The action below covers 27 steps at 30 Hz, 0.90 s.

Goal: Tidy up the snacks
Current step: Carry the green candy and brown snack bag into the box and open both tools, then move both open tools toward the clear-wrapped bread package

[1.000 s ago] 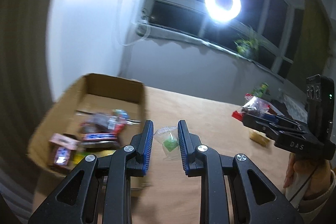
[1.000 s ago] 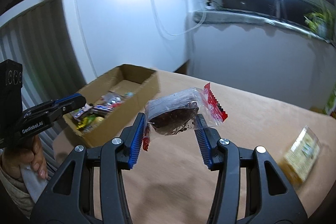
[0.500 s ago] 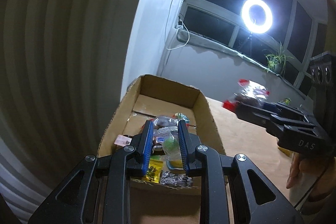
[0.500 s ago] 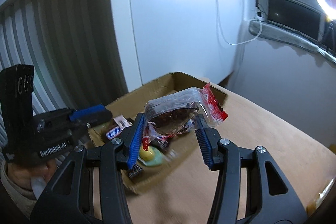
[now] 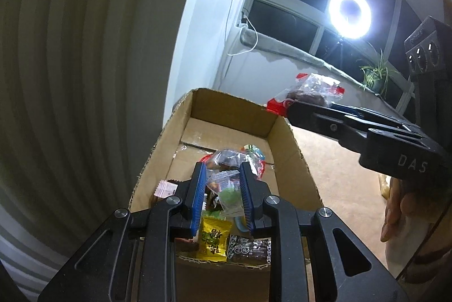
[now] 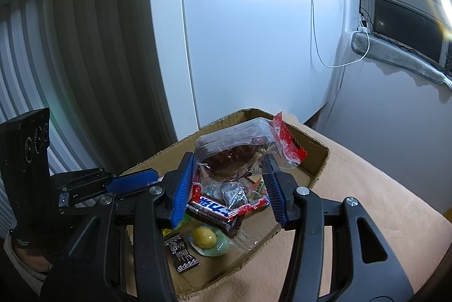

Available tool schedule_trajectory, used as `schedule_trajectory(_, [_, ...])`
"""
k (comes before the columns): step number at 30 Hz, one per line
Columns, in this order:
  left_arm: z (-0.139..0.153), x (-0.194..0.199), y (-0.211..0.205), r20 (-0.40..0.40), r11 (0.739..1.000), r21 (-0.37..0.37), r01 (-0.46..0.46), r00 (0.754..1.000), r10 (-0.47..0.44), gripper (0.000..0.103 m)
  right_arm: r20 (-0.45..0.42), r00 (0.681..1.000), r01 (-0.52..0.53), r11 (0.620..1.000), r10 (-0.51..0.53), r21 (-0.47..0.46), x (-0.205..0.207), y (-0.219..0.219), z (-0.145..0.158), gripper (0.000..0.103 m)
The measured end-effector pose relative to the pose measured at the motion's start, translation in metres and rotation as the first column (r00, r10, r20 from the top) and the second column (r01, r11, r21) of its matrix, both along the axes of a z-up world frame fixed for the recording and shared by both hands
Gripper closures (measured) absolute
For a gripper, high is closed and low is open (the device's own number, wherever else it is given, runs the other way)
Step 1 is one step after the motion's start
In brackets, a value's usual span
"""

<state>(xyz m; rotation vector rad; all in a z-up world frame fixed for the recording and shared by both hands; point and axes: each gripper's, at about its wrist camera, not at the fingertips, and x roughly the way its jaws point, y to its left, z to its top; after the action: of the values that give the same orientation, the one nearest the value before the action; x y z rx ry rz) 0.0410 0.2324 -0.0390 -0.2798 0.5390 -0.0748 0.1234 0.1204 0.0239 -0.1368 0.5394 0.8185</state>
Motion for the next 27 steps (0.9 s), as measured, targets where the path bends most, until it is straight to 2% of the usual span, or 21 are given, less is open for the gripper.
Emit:
schedule_trajectory(1, [0.001,-0.001,0.000,0.006,1.000,-0.003,0.001,1.000,-0.001,0.081,0.001,1.000,0.000,1.000,0.000,-0.004,0.001,0.001,-0.001,0.052])
schedule_trajectory(3, [0.001,-0.001,-0.002,-0.002,1.000,0.015,0.002,1.000,-0.002,0.079,-0.013,1.000,-0.007,1.000,0.007,-0.028,0.004,0.004,-0.005,0.031])
schedule_trajectory(4, [0.000,0.001,-0.004,-0.019,1.000,0.031,-0.005,1.000,0.005,0.067,-0.014,1.000,-0.002,0.999,0.002,-0.032,0.004,0.003,-0.006,0.029])
schedule_trajectory(5, [0.000,0.002,-0.005,-0.028,0.999,0.038,-0.008,1.000,0.009,0.036,-0.006,1.000,0.010,1.000,-0.010,-0.021,0.003,-0.001,-0.006,0.027])
schedule_trajectory(6, [0.000,-0.002,-0.005,-0.020,0.999,0.042,-0.016,1.000,0.016,0.024,-0.004,1.000,0.018,1.000,-0.018,-0.009,0.002,-0.006,-0.005,0.026])
schedule_trajectory(7, [0.001,-0.007,-0.005,0.005,0.999,0.044,-0.021,1.000,0.021,0.018,-0.003,1.000,0.022,1.000,-0.022,-0.002,0.001,-0.010,-0.005,0.026])
schedule_trajectory(10, [0.007,-0.020,-0.005,0.053,0.996,0.082,-0.039,0.998,0.035,0.018,-0.010,0.999,0.047,0.999,-0.046,0.017,-0.003,-0.024,-0.005,0.025])
schedule_trajectory(19, [0.017,-0.032,-0.010,0.053,0.996,0.074,-0.056,0.997,0.052,0.018,0.002,0.993,0.118,0.991,-0.119,0.061,-0.032,-0.053,-0.017,0.025])
schedule_trajectory(20, [0.018,-0.029,-0.013,0.045,0.995,0.080,-0.055,0.998,0.051,0.018,0.009,0.990,0.142,0.988,-0.143,0.066,-0.036,-0.062,-0.019,0.020])
schedule_trajectory(21, [0.019,-0.026,-0.016,0.036,0.994,0.092,-0.054,0.998,0.050,0.018,0.014,0.986,0.167,0.984,-0.168,0.065,-0.038,-0.069,-0.020,0.013])
schedule_trajectory(22, [0.022,-0.025,-0.024,0.028,0.992,0.116,-0.055,0.998,0.052,0.018,0.019,0.980,0.196,0.979,-0.198,0.060,-0.039,-0.076,-0.022,0.011])
schedule_trajectory(27, [0.041,-0.027,-0.067,0.044,0.981,0.194,-0.024,0.999,0.016,0.018,-0.028,0.955,0.297,0.953,-0.295,0.066,-0.042,-0.128,-0.034,0.011])
